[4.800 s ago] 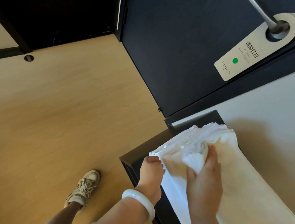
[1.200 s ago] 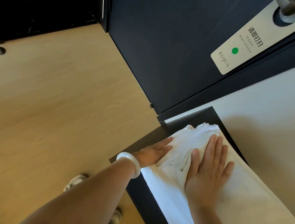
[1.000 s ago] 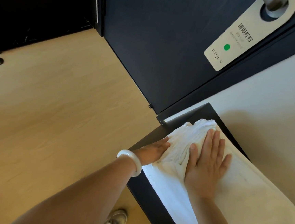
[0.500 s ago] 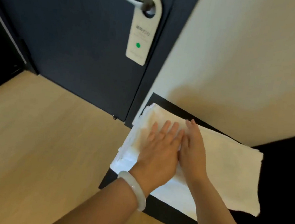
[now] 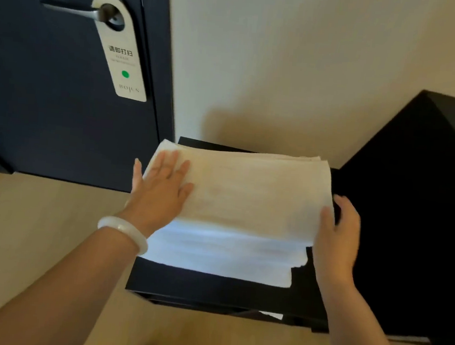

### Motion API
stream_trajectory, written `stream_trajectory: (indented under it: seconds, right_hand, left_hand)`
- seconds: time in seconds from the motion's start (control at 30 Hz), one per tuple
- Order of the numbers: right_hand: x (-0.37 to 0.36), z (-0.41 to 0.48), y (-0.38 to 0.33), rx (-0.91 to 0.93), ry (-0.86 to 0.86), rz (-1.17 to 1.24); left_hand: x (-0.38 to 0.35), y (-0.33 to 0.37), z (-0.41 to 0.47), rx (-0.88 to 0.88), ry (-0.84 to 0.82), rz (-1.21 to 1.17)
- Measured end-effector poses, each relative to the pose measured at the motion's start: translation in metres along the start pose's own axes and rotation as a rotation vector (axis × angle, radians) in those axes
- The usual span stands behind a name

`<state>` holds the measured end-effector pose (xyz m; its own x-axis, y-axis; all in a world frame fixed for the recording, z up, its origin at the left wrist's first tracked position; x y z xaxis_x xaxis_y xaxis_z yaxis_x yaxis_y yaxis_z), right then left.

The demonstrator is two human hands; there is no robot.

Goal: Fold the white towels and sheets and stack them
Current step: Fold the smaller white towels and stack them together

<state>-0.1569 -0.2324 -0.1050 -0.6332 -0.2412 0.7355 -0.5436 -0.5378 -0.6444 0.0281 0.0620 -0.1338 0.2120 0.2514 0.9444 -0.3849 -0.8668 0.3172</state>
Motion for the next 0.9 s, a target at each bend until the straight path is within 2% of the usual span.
stream_trajectory:
  seconds: [0.07, 0.13, 0.17, 0.23, 0.27, 0.33, 0.43, 0.6, 0.7, 0.83, 0.9]
  right_hand:
    - [0.012, -0.040, 0.042, -0.294, 0.020, 0.287]
    - [-0.008, -0.080, 0.075, -0.566, -0.185, 0.563]
    - [-0.024, -0.097, 0.081, -0.666, -0.329, 0.715]
    - [-0.042, -0.111, 0.076, -0.730, -0.512, 0.964]
    - [-0.042, -0.108, 0.075, -0.710, -0.522, 1.031]
    - [-0.037, -0.087, 0.074, -0.612, -0.450, 1.080]
    - [-0.029, -0.051, 0.071, -0.487, -0.369, 0.978]
    - [-0.047, -0.043, 0.074, -0.654, -0.378, 0.985]
    - [-0.048, -0.041, 0.073, -0.681, -0.330, 1.014]
    - [-0.022, -0.017, 0.064, -0.572, -0.226, 0.879]
    - [-0.013, -0.002, 0.057, -0.573, -0.236, 0.829]
  left_hand:
    - [0.014, 0.014, -0.034, 0.016, 0.267, -0.235]
    - [0.012, 0.026, -0.081, 0.063, 0.483, -0.680]
    - [-0.003, 0.030, -0.100, 0.145, 0.483, -0.891]
    - [-0.053, 0.037, -0.121, 0.419, 0.285, -1.339]
    - [-0.075, 0.042, -0.127, 0.552, 0.176, -1.549]
    - [-0.093, 0.046, -0.126, 0.683, 0.111, -1.826]
    - [-0.088, 0.053, -0.110, 0.656, 0.139, -2.015]
    - [-0.095, 0.117, -0.096, 0.695, -0.087, -2.148]
    - [-0.097, 0.147, -0.092, 0.718, -0.192, -2.185]
    - [-0.094, 0.154, -0.086, 0.751, -0.146, -2.214]
    - [-0.093, 0.153, -0.085, 0.769, -0.108, -2.260]
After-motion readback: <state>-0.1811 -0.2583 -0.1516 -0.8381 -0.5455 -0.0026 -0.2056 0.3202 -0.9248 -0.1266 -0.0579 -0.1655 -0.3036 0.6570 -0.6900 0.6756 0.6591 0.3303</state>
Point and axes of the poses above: each hand's wrist, its own z-axis towards the middle knuckle, its own x-axis out of the back of the hand, y = z × x, the point moved 8 cm from there along z, towards the middle knuckle, and after that the axes turned 11 degrees about -z, right-handed, at the moved point
